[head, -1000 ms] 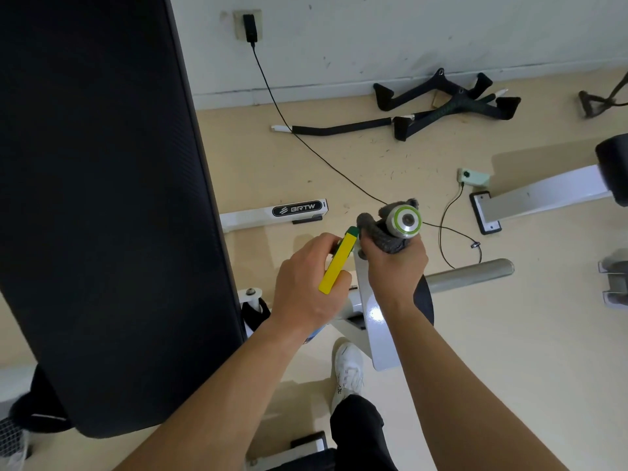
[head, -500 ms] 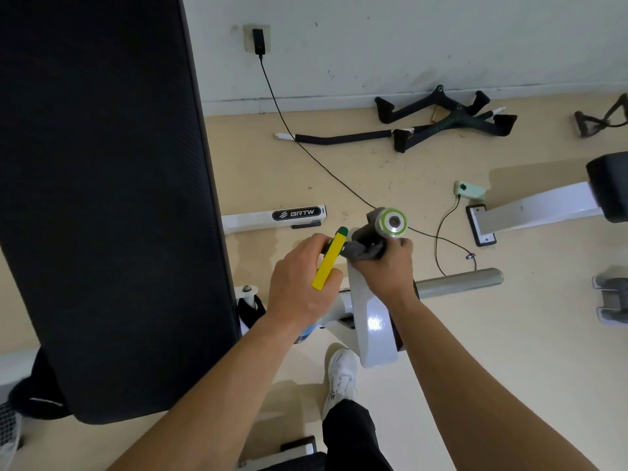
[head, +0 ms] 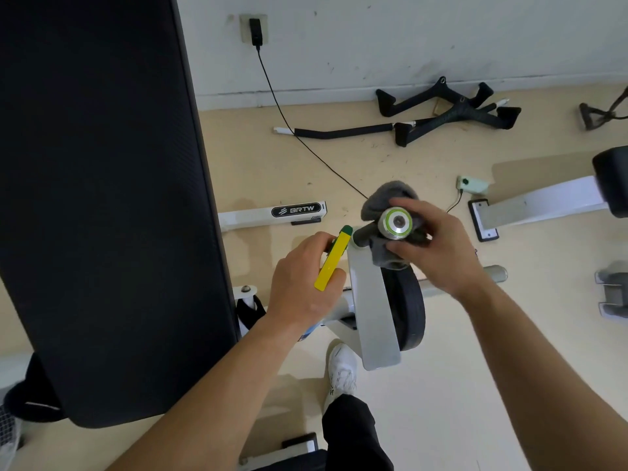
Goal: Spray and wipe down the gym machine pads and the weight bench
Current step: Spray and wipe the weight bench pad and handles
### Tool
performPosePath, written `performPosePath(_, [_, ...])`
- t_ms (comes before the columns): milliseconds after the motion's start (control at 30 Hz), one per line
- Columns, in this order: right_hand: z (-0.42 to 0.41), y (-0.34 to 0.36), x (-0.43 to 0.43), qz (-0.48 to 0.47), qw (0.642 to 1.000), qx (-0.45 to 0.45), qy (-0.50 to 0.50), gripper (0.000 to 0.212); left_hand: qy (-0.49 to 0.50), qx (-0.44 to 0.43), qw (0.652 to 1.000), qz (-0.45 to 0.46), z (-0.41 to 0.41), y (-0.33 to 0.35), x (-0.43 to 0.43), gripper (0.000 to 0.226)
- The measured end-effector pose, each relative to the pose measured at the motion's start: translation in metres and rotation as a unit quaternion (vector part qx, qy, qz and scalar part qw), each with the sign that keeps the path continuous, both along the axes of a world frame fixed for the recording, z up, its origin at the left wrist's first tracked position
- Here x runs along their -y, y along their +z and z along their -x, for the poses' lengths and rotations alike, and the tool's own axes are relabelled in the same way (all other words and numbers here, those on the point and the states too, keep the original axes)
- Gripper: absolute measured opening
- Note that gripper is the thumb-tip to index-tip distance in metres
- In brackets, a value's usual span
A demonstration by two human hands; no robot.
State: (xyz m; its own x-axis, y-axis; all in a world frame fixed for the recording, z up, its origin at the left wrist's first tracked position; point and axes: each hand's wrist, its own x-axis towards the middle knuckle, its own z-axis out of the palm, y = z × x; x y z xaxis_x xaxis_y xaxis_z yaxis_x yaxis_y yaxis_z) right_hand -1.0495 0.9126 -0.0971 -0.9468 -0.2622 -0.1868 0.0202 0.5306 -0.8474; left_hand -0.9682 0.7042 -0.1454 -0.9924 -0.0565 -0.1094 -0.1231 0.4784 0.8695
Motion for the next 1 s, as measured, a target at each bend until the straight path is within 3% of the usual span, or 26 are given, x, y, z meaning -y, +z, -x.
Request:
performPosePath(100, [0.006,0.008,-0.019,0.165,0.981,0.098,-0.012,0.089,-0.002,0.0,1.0,0.003,0.002,0.002,0.003,0.016])
performPosePath(267, [0.053,0.002,-0.008,0.269,0.93,0.251,-0.016,0.051,-0.021,0.009,1.0,0.008,0.008,0.009,0.011,0.016])
performPosePath(333, [0.07,-0.001,0.008,0.207,0.932,0.298,0.025,0.043,-0.023,0.011,1.0,0.01,0.01,0.009,0.014,0.016])
performPosePath(400, [0.086,-0.003,0.022,0.078,0.936,0.316,0.131,0.045,-0.021,0.008,1.0,0.012,0.011,0.006,0.016,0.016])
performPosePath(467, [0.101,-0.002,0.034,-0.032,0.908,0.335,0.249,0.046,-0.021,0.007,1.0,0.013,0.01,0.001,0.018,0.016])
performPosePath(533, [0.115,-0.002,0.048,-0.105,0.876,0.352,0.313,0.032,-0.021,0.009,1.0,0.013,0.012,-0.004,0.017,0.016])
performPosePath(600, [0.121,-0.009,0.063,-0.189,0.853,0.313,0.373,0.012,-0.019,0.016,1.0,0.018,0.014,-0.007,0.016,0.018])
performPosePath(667, [0.119,-0.027,0.078,-0.257,0.83,0.252,0.425,0.014,-0.019,0.021,0.999,0.022,0.016,-0.011,0.014,0.017])
performPosePath(833, [0.119,-0.059,0.073,-0.249,0.861,0.214,0.388,0.013,-0.013,0.019,1.0,0.015,0.019,-0.012,0.011,0.017])
performPosePath(1000, [0.13,-0.025,0.048,-0.206,0.856,0.317,0.352,0.02,-0.015,0.02,0.999,0.023,0.021,-0.003,0.01,0.017])
